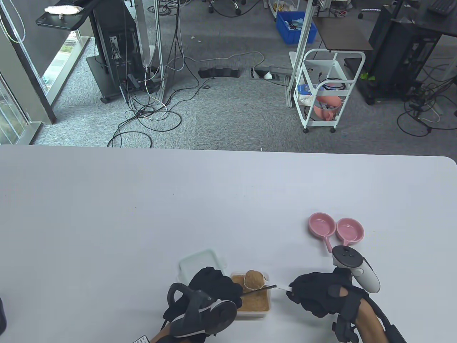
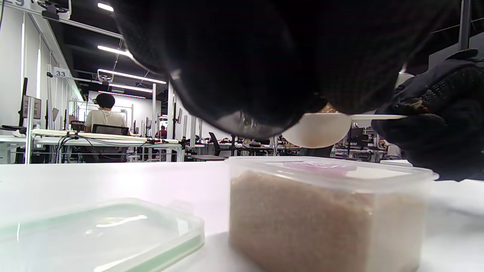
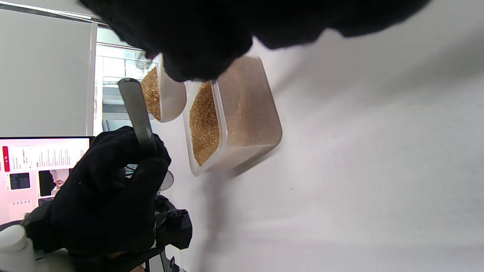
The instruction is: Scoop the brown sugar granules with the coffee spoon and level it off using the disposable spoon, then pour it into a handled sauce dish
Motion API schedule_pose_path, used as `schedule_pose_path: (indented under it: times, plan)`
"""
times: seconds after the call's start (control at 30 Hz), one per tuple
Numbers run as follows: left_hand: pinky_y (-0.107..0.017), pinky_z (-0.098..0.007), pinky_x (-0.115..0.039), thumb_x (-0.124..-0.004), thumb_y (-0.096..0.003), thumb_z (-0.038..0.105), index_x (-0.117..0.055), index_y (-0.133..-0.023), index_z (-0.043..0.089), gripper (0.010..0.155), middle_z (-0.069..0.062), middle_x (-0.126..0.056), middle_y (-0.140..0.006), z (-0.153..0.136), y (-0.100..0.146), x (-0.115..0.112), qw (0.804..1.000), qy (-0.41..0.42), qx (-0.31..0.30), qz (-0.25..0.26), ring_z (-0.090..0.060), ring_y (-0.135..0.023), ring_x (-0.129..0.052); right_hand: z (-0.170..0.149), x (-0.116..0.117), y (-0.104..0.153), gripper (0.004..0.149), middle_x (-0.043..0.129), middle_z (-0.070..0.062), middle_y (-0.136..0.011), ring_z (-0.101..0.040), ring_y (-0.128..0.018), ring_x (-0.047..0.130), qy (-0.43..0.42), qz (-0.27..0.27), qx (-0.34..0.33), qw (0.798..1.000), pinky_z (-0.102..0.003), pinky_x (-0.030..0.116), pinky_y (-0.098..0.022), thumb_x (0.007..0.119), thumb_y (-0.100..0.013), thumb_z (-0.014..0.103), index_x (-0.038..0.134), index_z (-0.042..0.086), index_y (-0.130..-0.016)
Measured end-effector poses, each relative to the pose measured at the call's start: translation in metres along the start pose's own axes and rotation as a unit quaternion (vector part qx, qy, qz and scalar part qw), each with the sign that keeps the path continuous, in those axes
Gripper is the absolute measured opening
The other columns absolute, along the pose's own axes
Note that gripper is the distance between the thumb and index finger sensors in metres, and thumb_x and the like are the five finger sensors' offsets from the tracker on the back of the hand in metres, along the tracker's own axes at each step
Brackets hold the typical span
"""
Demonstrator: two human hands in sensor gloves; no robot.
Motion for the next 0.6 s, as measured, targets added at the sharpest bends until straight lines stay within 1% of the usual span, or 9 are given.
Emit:
schedule_pose_path:
  times: [0.3,0.6]
  plan:
    - [-0.073,-0.042,-0.075,-0.087,-0.0393,0.055,-0.089,-0.077,0.042,0.040,0.015,-0.100,-0.067,-0.0009,-0.0012,-0.0072,1.000,-0.008,0.003,-0.014,-0.012,-0.067,-0.102,-0.0005,0.0013,-0.0013,0.042,0.097,0.003,-0.037,-0.017,-0.010,0.090,0.003,0.004,0.001,1.000,-0.045,0.081,-0.029,0.077,-0.050,0.040,0.091,0.012,-0.079]
    - [-0.073,-0.042,-0.075,-0.086,-0.0392,0.056,-0.090,-0.077,0.042,0.041,0.016,-0.101,-0.066,0.0002,-0.0015,-0.0071,1.000,-0.008,0.005,-0.021,-0.012,-0.067,-0.103,-0.0012,0.0022,-0.0023,0.042,0.097,0.003,-0.037,-0.017,-0.010,0.090,0.007,0.006,0.004,1.000,-0.045,0.081,-0.029,0.077,-0.050,0.040,0.091,0.012,-0.079]
Point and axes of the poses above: the tracker on the back of each hand, its own z axis roughly to the thumb side, its own y axis roughly from the fingertips to the wrist, x = y × z, the point moved 2 cm from there along -y, roughly from the wrist to the fingertips
